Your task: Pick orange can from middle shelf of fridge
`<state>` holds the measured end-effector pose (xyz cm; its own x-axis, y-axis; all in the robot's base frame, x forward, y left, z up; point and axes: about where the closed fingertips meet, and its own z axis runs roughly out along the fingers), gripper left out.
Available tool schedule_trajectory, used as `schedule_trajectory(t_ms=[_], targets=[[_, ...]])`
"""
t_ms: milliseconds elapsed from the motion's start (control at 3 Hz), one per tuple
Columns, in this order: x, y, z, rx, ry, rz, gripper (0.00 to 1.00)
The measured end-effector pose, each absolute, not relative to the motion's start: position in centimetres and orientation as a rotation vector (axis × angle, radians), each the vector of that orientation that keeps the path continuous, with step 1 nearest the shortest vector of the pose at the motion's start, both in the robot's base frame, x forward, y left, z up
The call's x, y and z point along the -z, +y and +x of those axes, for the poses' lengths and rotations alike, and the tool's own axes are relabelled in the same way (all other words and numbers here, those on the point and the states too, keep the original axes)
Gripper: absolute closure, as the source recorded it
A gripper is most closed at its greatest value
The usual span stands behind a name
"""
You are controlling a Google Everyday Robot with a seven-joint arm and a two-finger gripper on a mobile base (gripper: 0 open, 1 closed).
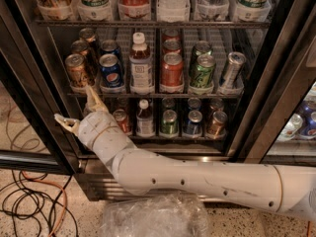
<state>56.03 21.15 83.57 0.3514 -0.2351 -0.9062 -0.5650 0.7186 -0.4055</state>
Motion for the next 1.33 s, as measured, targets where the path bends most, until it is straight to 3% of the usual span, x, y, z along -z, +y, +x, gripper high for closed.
schedule_trajectory(t_ms=[667, 1000, 1333], targets=[[-83.7, 22.0, 58.6, -0.203, 1.174, -0.786, 0.09], [-84.1, 23.0, 60.5, -0.195, 1.140, -0.767, 0.28], [-84.3, 23.1, 60.6, -0.193, 1.135, -0.764, 0.26]])
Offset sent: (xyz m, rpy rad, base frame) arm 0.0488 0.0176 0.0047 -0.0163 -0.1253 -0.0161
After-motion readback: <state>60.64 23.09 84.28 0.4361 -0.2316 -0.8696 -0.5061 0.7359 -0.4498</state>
